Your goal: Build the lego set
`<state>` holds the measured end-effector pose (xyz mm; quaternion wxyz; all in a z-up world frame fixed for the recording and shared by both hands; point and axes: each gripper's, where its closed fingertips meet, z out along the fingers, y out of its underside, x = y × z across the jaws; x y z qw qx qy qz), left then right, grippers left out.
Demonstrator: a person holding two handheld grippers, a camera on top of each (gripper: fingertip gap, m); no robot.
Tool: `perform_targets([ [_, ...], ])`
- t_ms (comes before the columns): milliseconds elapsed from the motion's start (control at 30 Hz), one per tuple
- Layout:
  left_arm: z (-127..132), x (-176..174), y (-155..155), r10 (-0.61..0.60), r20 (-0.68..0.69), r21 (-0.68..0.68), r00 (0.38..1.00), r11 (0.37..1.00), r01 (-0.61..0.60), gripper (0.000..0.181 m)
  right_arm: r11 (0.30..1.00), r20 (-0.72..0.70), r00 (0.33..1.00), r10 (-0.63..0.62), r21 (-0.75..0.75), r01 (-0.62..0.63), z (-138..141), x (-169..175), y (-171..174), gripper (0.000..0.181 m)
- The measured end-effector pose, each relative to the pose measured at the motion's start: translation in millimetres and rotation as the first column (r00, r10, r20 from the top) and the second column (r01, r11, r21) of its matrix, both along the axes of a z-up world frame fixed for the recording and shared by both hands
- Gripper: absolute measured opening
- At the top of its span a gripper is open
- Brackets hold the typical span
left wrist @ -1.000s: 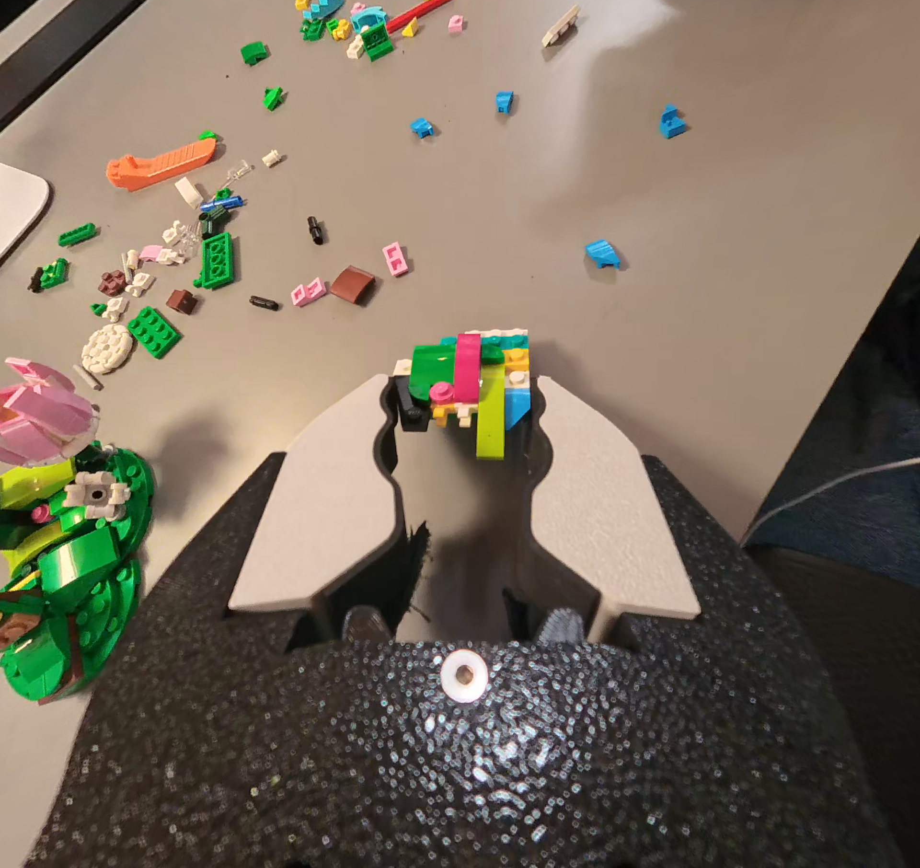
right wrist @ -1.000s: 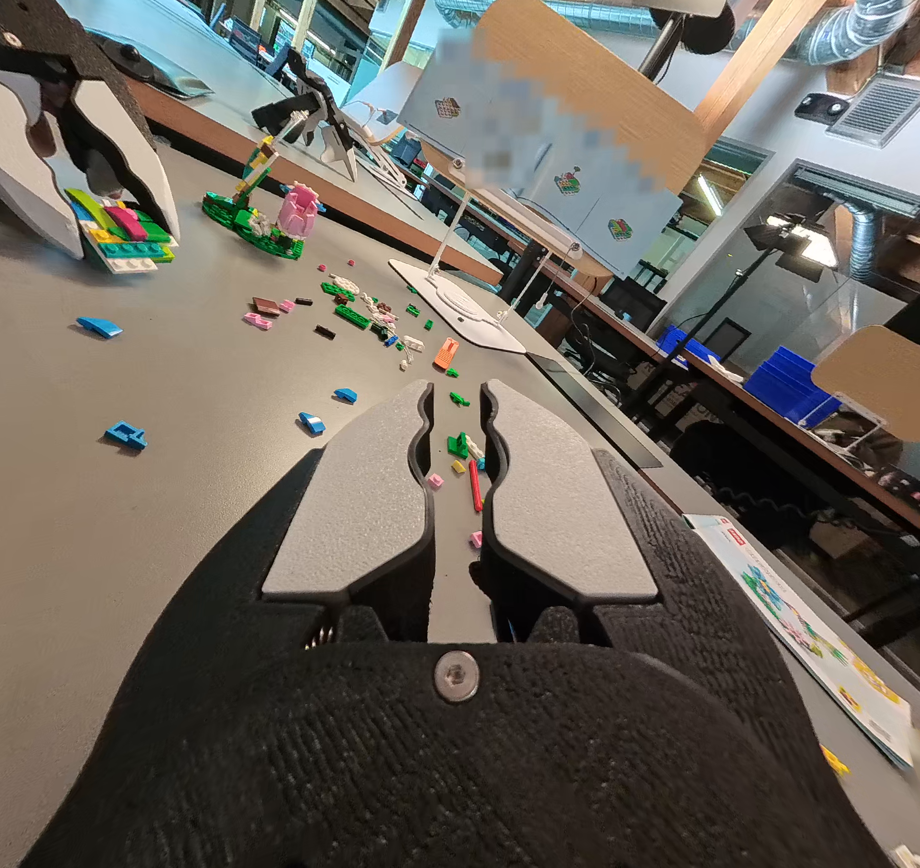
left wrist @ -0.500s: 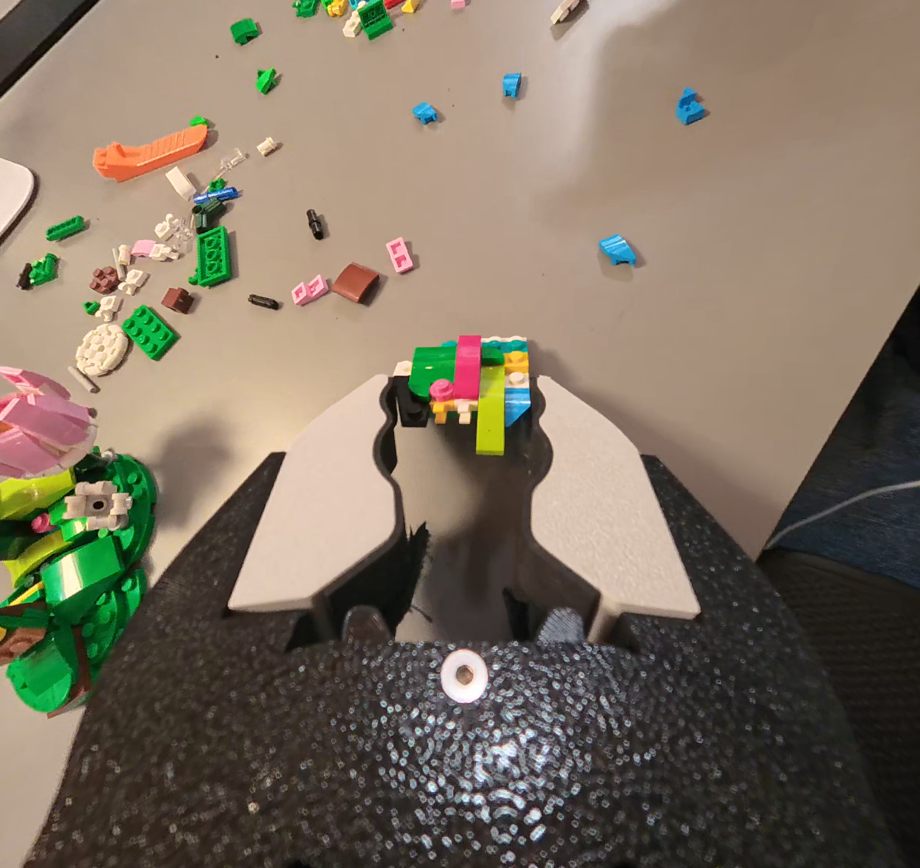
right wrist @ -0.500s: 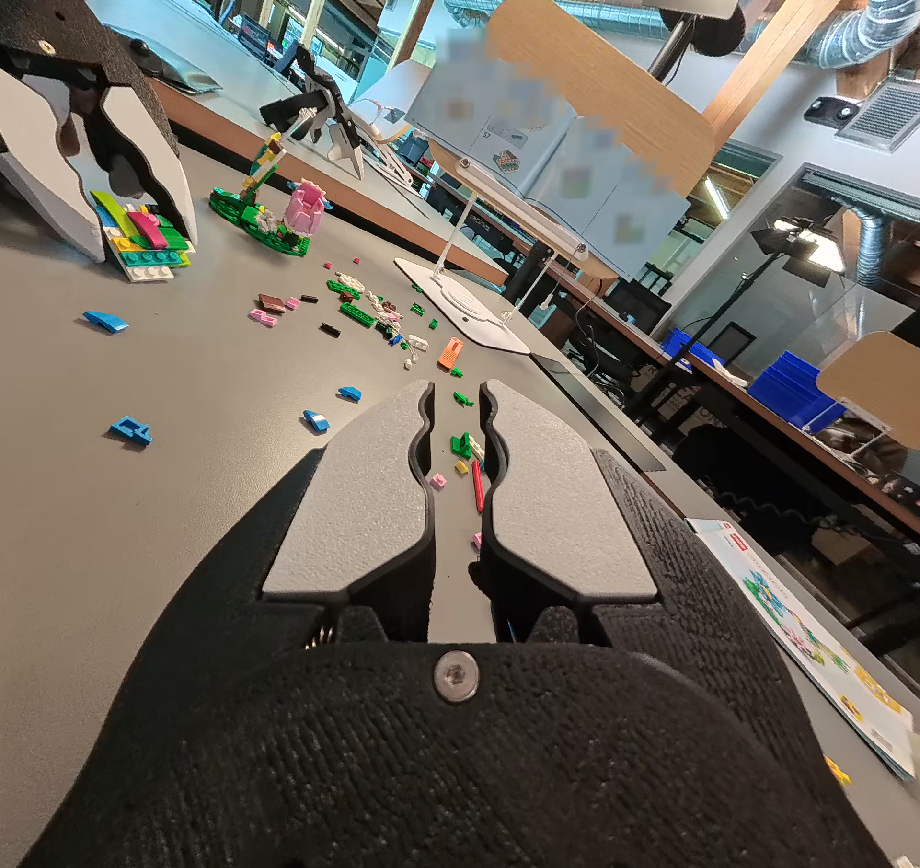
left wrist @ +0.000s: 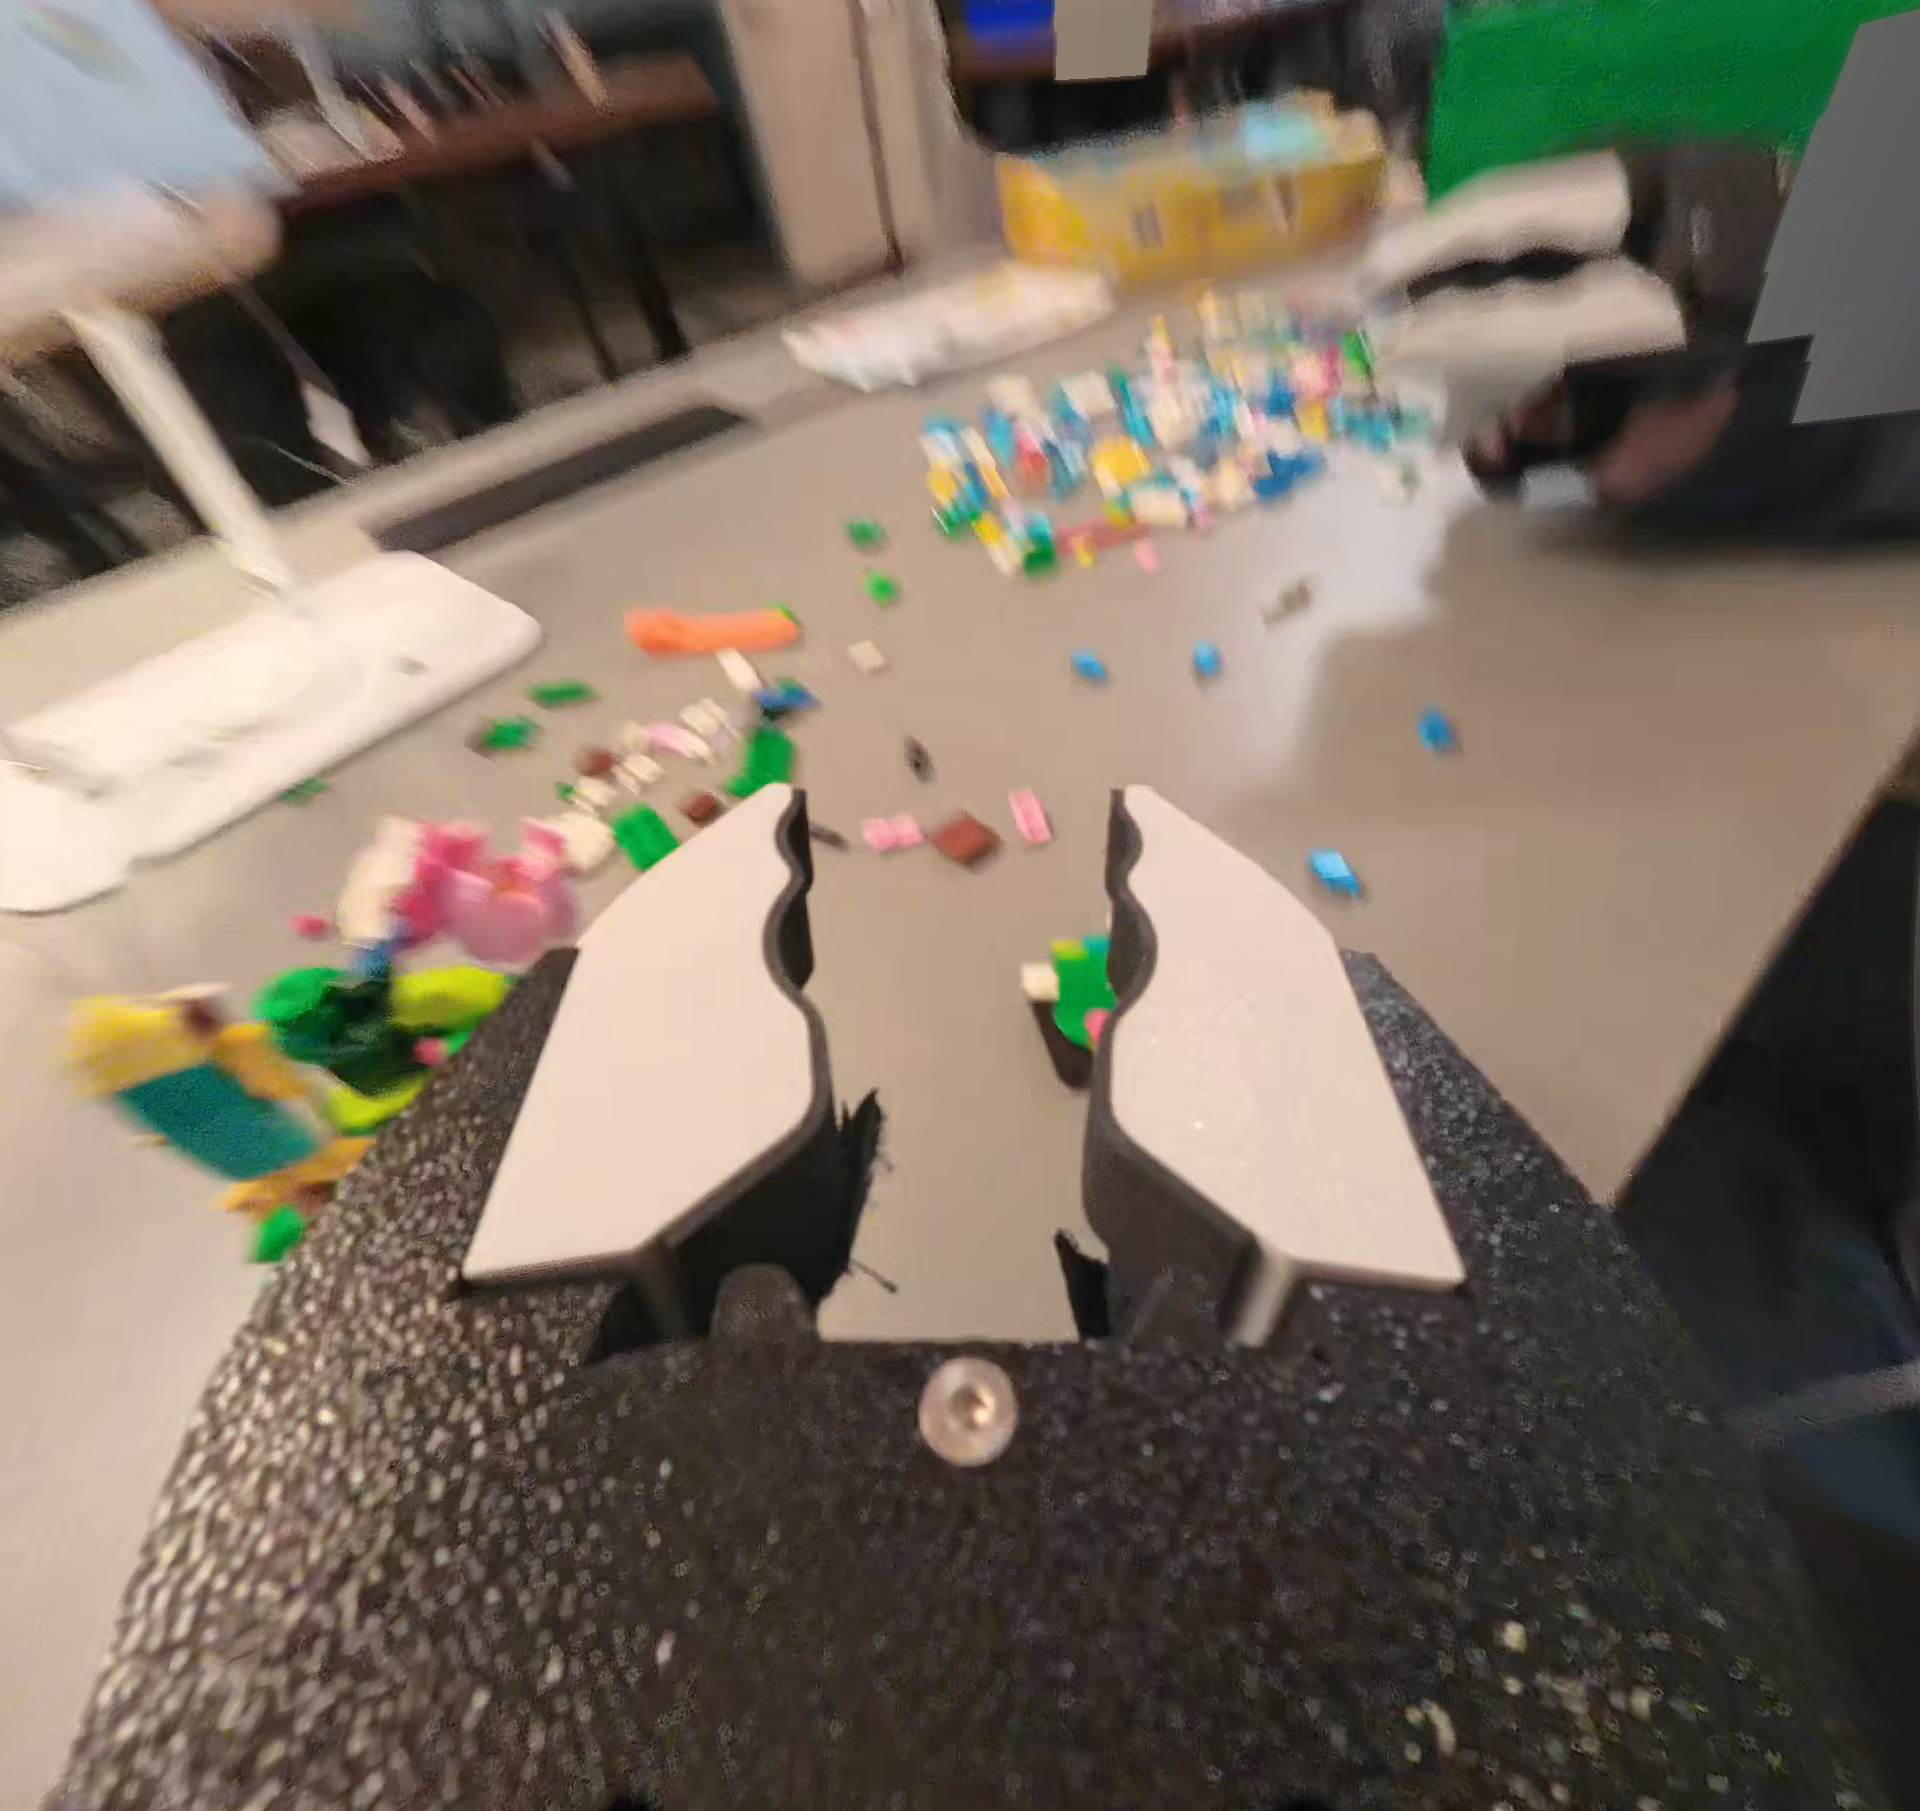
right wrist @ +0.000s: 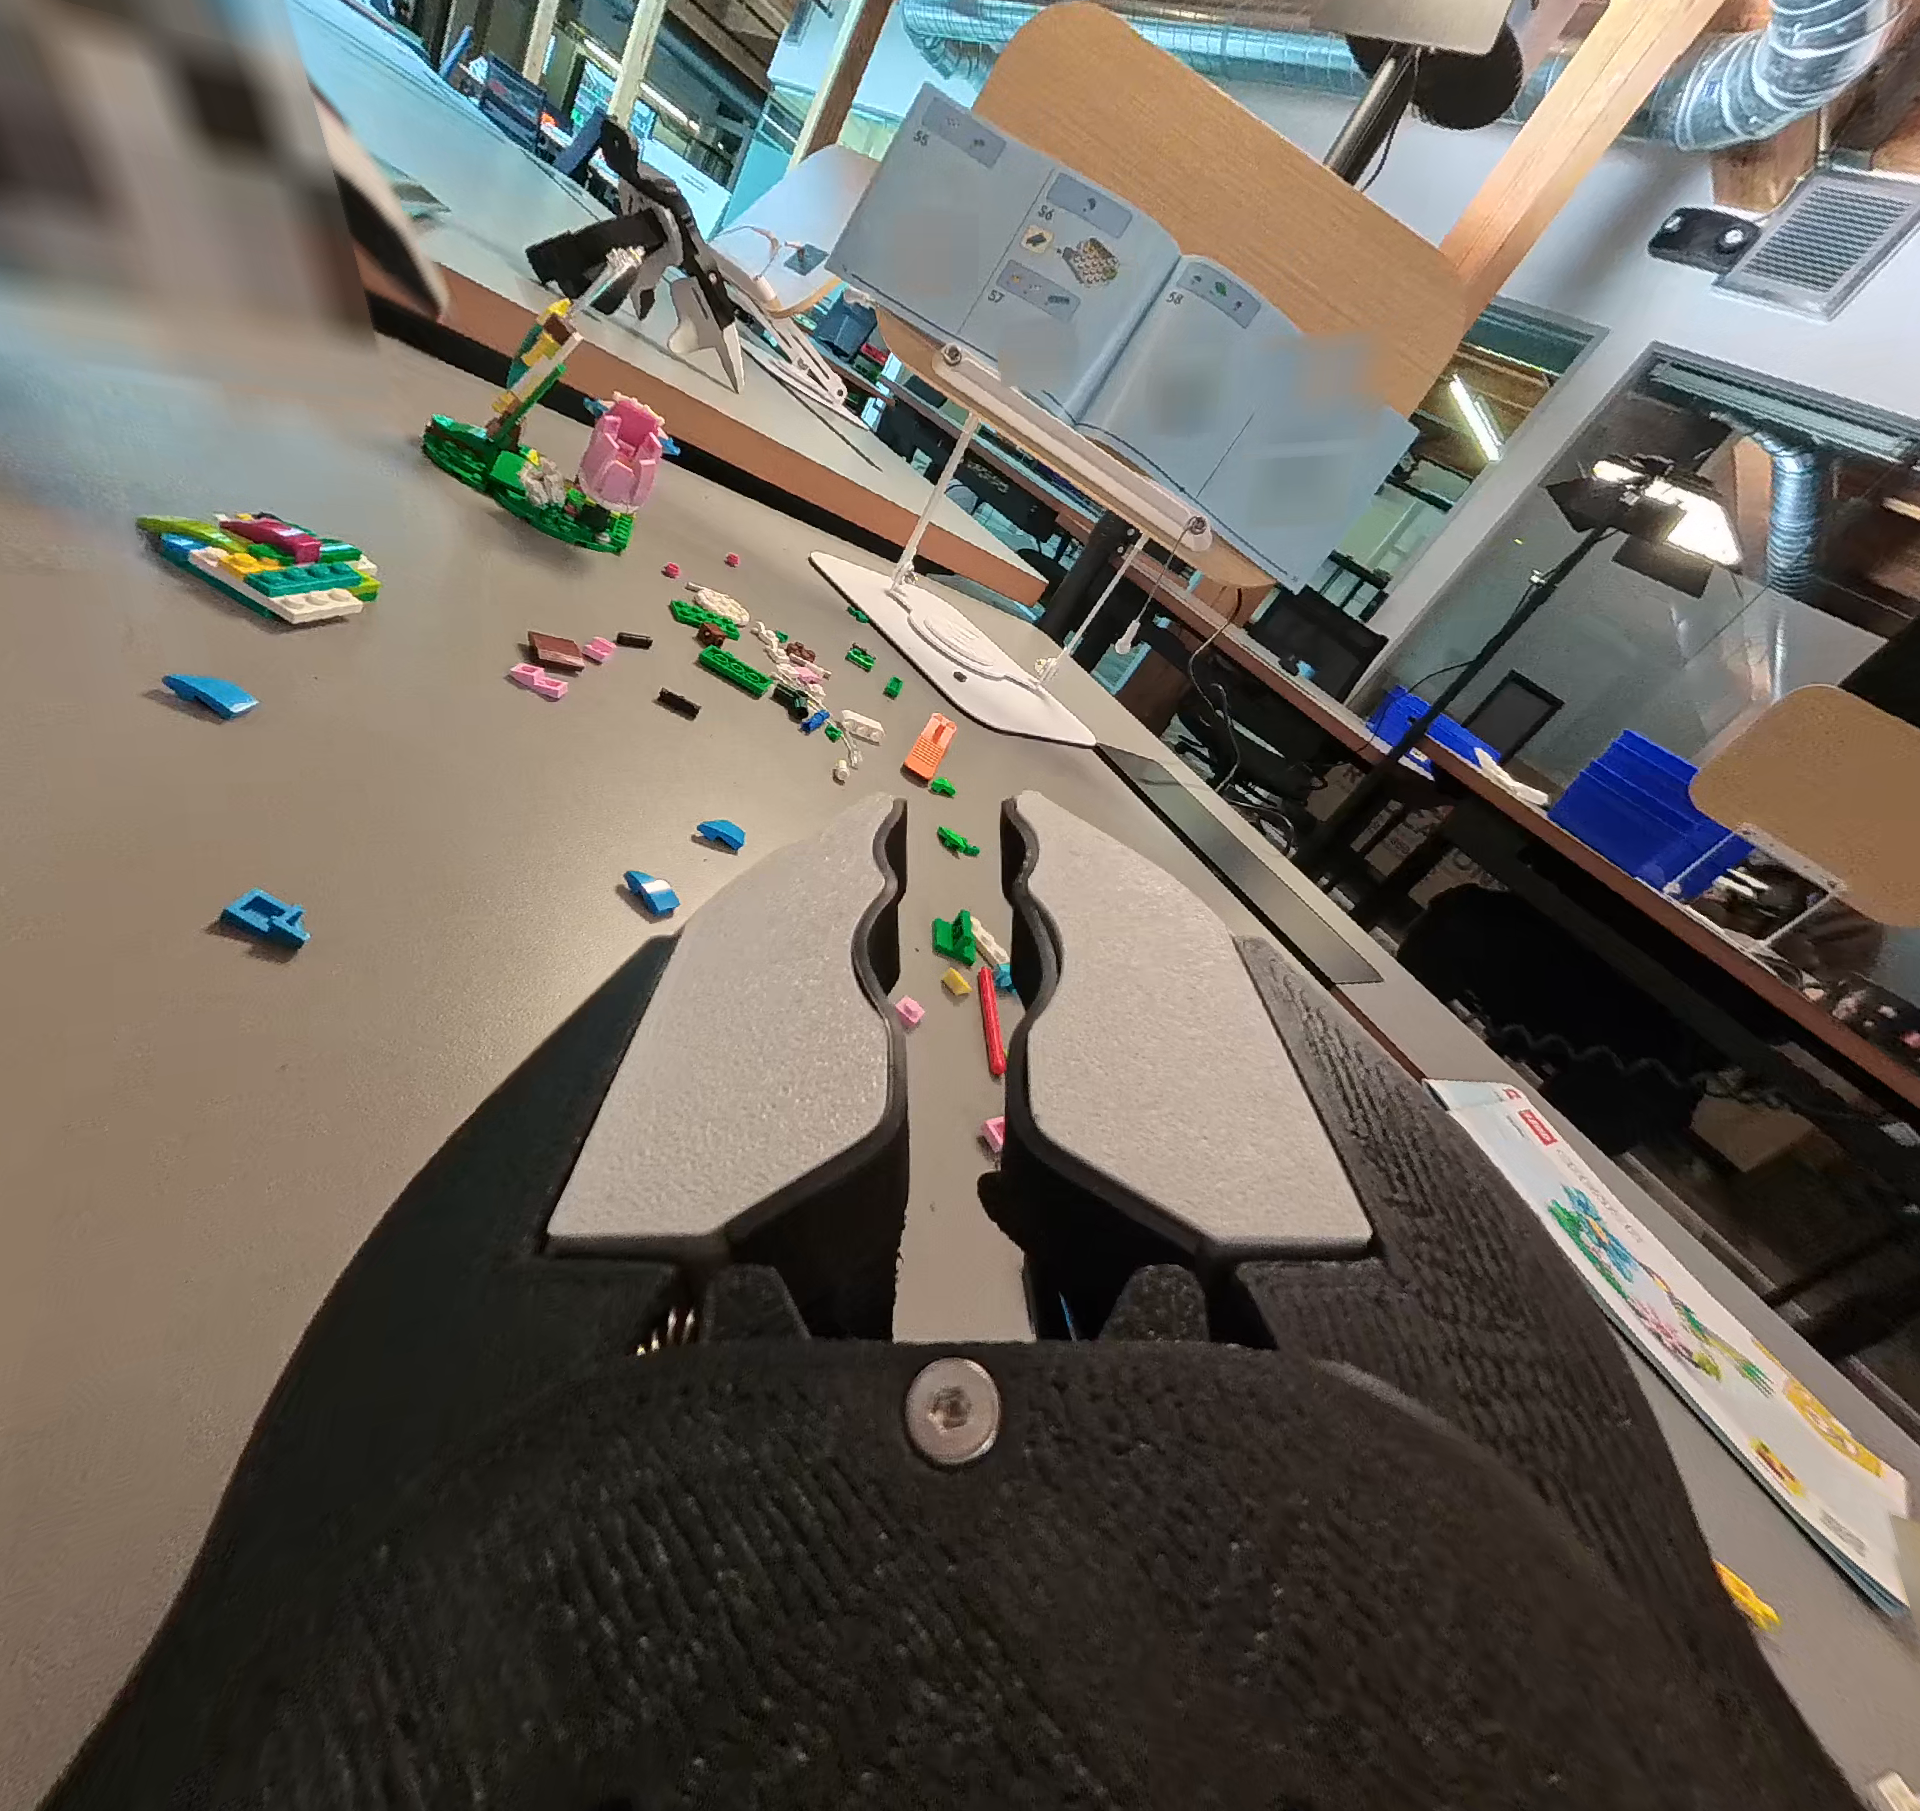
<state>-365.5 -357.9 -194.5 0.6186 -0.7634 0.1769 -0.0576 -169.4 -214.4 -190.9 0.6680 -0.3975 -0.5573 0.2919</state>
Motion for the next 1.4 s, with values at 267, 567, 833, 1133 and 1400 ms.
perform_targets([
  [267, 63.6, -13.4, 32.4, 0.355, -0.087, 0.469, 0.931, 0.839, -0.276, 0.037, 0.999, 0.015, 1.0, -0.024, 0.033, 0.023, -1.3, -2.2, -2.7, 0.015],
  [567, 129.1, 22.3, 156.2, 0.402, -0.085, 0.597, 0.912, 0.753, -0.277, 0.028, 0.988, -0.041, 0.987, -0.155, 0.01, 0.155, 6.9, 8.6, 18.6, 0.02],
  [833, 95.4, 78.2, 190.2, 0.393, 0.077, 0.574, 0.916, 0.734, -0.363, 0.03, 0.965, -0.088, 0.971, -0.224, -0.158, 0.208, 31.0, 2.9, 70.9, 0.019],
  [1133, 61.3, 121.7, 199.3, 0.309, -0.119, 0.584, 0.943, 0.79, -0.185, 0.027, 0.974, -0.119, 0.981, -0.153, -0.185, 0.13, 87.1, -87.1, 148.1, 0.019],
  [1400, 60.7, 145.0, 193.4, 0.277, -0.217, 0.632, 0.936, 0.77, -0.081, 0.024, 0.966, -0.304, 0.943, -0.136, -0.25, 0.059, 79.2, -105.0, 132.3, 0.019],
])
